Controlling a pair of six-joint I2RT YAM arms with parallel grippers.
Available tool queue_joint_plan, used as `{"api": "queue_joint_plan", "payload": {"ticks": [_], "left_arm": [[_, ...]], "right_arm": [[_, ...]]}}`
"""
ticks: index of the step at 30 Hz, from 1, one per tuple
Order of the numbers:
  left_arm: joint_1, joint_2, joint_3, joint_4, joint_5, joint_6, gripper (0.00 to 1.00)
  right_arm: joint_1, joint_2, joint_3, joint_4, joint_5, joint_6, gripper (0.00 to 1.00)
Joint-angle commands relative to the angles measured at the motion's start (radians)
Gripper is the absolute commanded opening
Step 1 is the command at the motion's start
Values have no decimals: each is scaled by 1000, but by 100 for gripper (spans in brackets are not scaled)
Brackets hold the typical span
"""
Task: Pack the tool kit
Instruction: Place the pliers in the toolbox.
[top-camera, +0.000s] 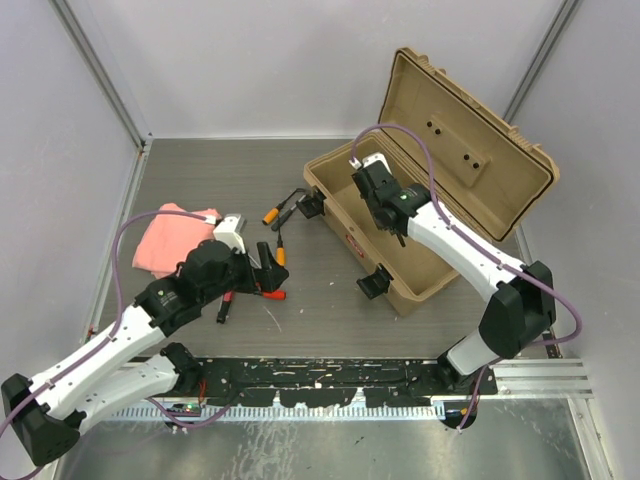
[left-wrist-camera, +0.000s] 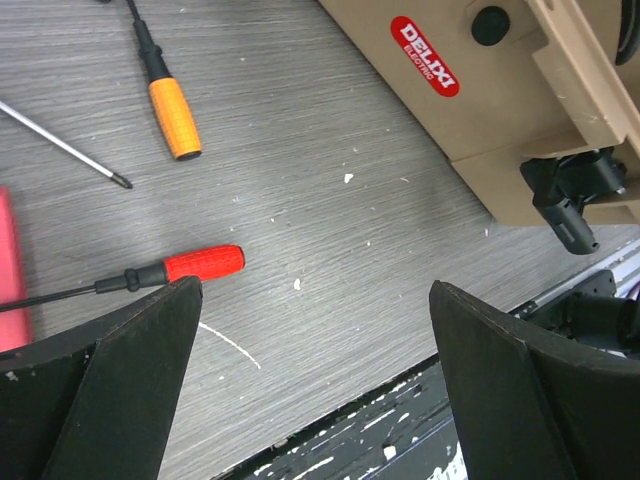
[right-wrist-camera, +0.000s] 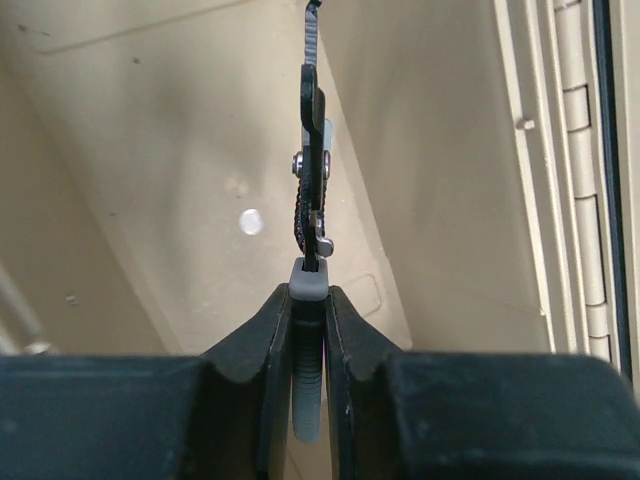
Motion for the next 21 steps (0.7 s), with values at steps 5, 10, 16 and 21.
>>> {"api": "queue_joint_plan", "payload": {"ticks": [5,10,16,21], "left_arm": [[3,-70,51,-61,-81,4,98],[3,-104,70,-121,-158,-25,98],[3,-206,73,-182,-319,-85,98],[3,-276,62,-238,-368,-113,98]], "right_arm": [[-64,60,-45,67,51,-66,1],[-82,132,-36,76,120,-42,6],[-85,183,-48,150,152,-59,8],[-85,268,1,142,129,-61,16]]}}
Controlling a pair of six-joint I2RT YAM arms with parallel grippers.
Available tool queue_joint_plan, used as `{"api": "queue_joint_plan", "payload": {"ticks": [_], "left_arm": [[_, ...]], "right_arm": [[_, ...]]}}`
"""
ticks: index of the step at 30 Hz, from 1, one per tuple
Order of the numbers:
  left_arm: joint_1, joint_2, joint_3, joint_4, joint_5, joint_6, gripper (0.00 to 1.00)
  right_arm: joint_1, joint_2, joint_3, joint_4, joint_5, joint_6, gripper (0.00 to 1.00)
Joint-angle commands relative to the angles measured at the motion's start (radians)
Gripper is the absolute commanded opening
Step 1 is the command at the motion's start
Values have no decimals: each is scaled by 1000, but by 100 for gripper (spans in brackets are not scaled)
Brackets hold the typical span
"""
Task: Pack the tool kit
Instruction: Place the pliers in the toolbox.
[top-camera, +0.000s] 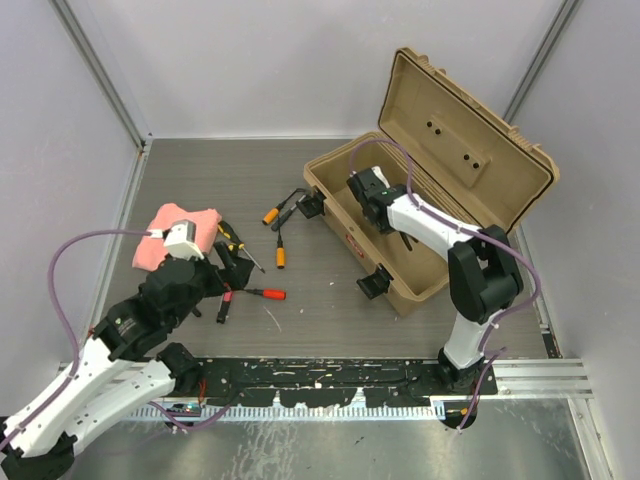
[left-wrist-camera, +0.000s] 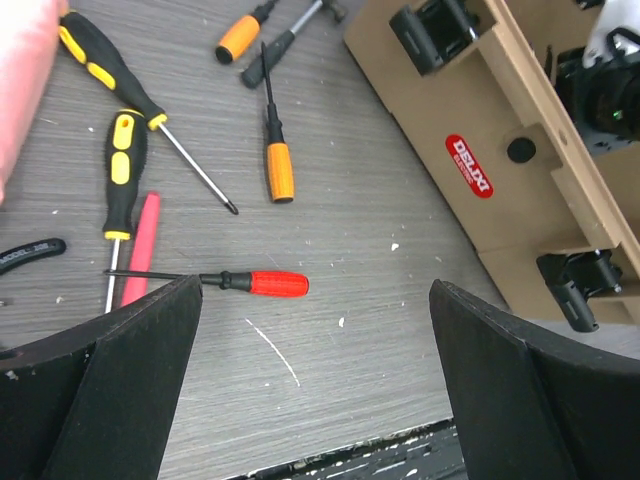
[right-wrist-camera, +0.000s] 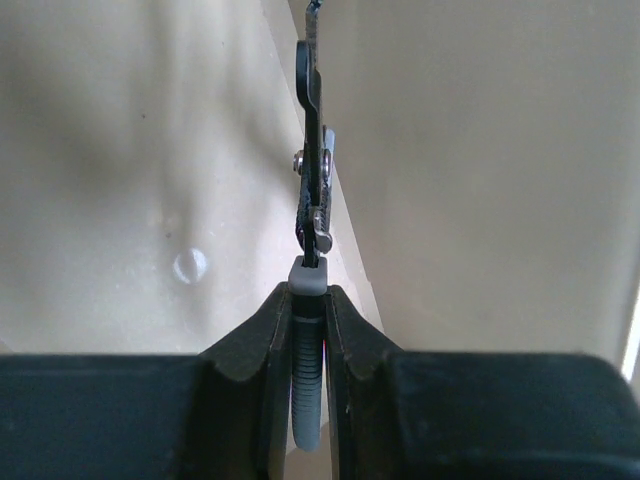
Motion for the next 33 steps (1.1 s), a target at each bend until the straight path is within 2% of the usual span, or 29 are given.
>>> {"api": "queue_joint_plan", "payload": {"ticks": [1,7,11,12,14,21,24,29,33], "left_arm": [[3,-63,39,-63,-104,-53,98],[2,-180,53,-50,-141,-20,98],[2,-207,44,-46,-131,9,98],[2,-207,41,-49,-126,10,98],[3,-203,37,-49,-115,10,98],[2,-149,64,-30,-47,26,98],[2,-100,108,-13,38,65,98],[2,4,169,-79,74,70,98],[2,56,174,-105,82,51,98]], "right_arm": [[-5,47,58,62,23,-9,16],[-8,89,102,50,12,3,20],[-31,119,163,-4,-99,31,23],[-34,122,173,-10,-124,33,25],[-37,123,182,-12,-150,37,35],[-44,119,225,-50,-260,19,44],[-45,91,256,-61,-270,21,55],[-46,22,305,-78,-318,22,57],[-46,-96,289,-47,-445,20,60]]}}
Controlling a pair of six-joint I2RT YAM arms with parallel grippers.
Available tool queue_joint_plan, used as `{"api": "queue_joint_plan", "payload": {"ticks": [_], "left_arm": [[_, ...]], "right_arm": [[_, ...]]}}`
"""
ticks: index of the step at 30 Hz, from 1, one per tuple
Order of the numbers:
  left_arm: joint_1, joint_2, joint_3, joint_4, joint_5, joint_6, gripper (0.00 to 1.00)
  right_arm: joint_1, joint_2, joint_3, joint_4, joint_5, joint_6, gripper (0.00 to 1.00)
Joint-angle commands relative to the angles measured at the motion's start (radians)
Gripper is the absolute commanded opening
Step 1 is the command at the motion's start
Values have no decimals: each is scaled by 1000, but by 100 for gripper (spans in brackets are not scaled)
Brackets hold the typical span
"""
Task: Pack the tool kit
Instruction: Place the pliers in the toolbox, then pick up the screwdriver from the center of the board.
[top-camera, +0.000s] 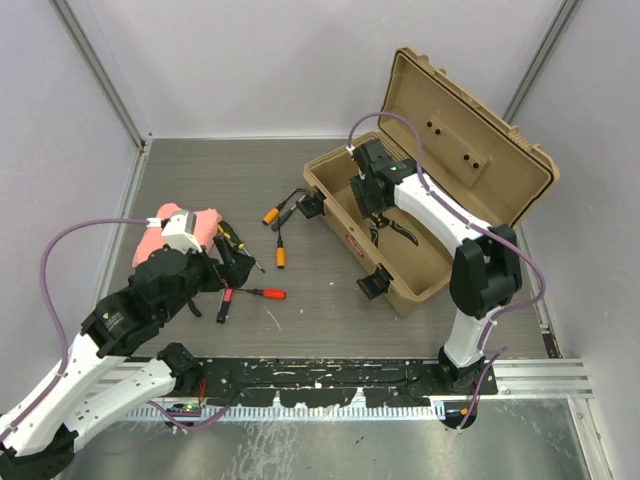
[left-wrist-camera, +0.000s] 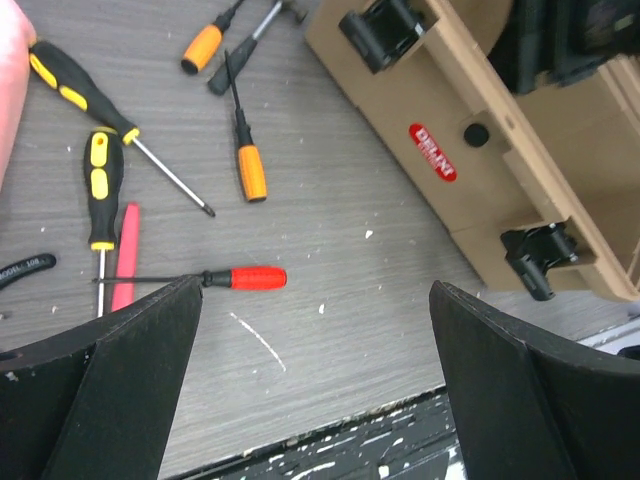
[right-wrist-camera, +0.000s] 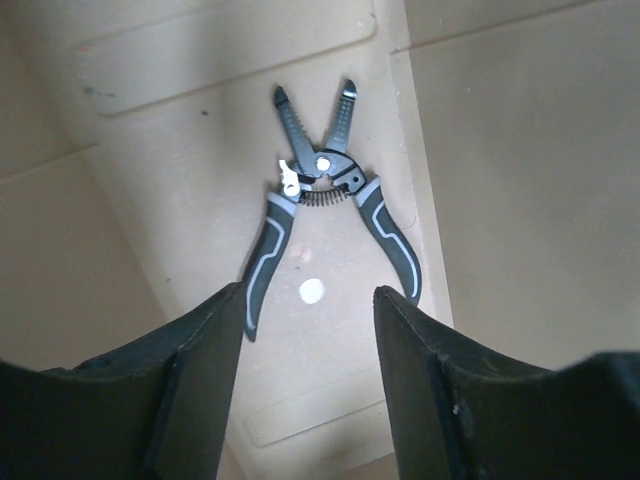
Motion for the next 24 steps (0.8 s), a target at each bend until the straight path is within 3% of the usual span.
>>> {"api": "queue_joint_plan", "payload": {"ticks": [1,7,15,17,20,24], "left_arm": [[2,47,27,-27,34,0,98],[3,104,12,-46,0,-34,98],[34,257,28,-114,-76,-17,98],[83,298,38,-155,-65,43,98],[221,348,43,-172,59,132,98],[358,406,14,-159,218,124,98]], "right_arm": [[-3,-209,33,36,-131,7,62],[-3,-465,-54,125,-209,35,80],[-2,-807,-360,424,-398,219,86],[-3,-878,-438,521,-470,300,86],[-2,-948,-526,645,-596,399,87],[-3,-983,-587,682,-633,507,87]]}}
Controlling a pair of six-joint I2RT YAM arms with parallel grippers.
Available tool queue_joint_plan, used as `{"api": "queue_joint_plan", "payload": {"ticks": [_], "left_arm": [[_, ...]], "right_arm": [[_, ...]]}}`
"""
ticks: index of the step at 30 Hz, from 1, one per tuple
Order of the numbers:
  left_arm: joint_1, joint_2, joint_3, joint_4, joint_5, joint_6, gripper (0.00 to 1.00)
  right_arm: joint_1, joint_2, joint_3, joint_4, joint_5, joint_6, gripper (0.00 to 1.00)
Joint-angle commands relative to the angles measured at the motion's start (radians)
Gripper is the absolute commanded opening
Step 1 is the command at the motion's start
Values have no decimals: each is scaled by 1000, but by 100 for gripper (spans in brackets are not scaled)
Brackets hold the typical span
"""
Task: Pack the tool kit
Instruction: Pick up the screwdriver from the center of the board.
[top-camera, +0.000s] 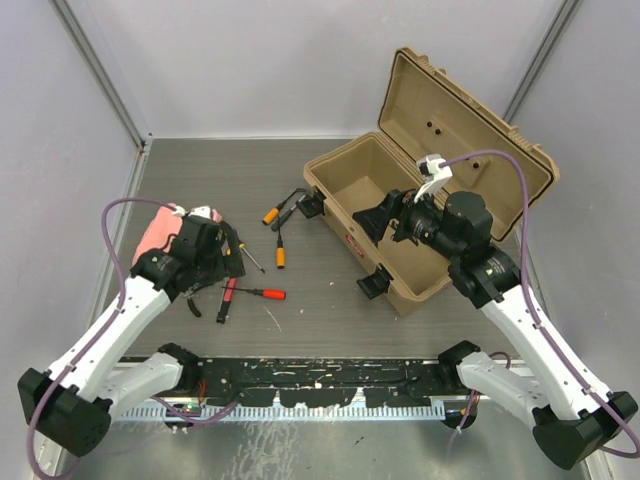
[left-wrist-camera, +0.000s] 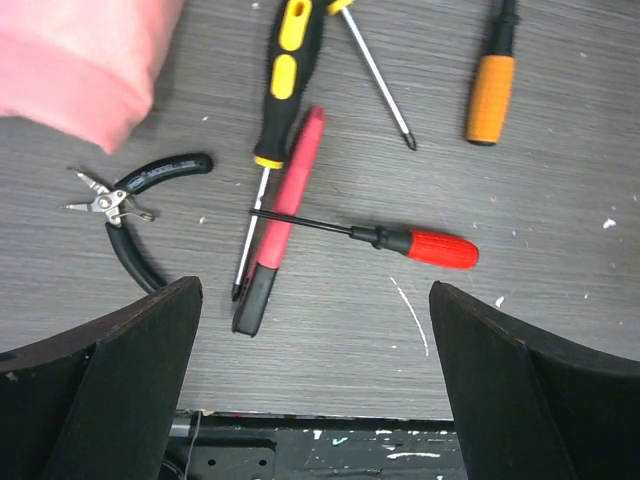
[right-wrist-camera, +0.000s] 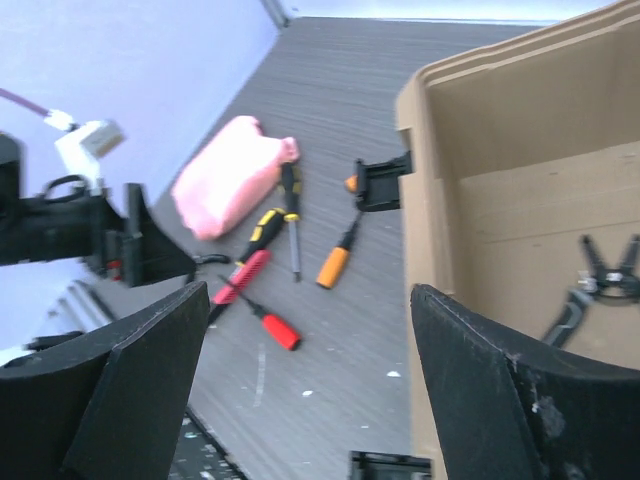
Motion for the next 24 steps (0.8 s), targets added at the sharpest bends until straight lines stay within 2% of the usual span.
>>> {"api": "queue_joint_plan", "payload": {"ticks": [1,4,8,10,13,16,19,24], "left_arm": [[97,41,5,-4,160,32,98],[99,81,-15,-2,220,-32,99],[99,94,-78,53,327,-266,89],[96,62,-139,145,349,-391,89],[86,-5,-241,242,312,-580,88],[50,-56,-287,265,228,-733,83],[10,-58,-282,252,149,-811,85],[-16,35,-254,228,128,-876,85]], "right_arm": [[-2,-36,-32,166,-108,174,87],[-2,-22,-24,122,-107,188,87],[-2,5,-16,71,-79,207,87],[-2,20,-18,67,-64,232,87],[-3,41,-12,67,-67,264,87],[-3,60,-10,62,-79,276,87],[-2,65,-19,58,-76,286,87],[-3,59,-21,57,-69,275,87]]}}
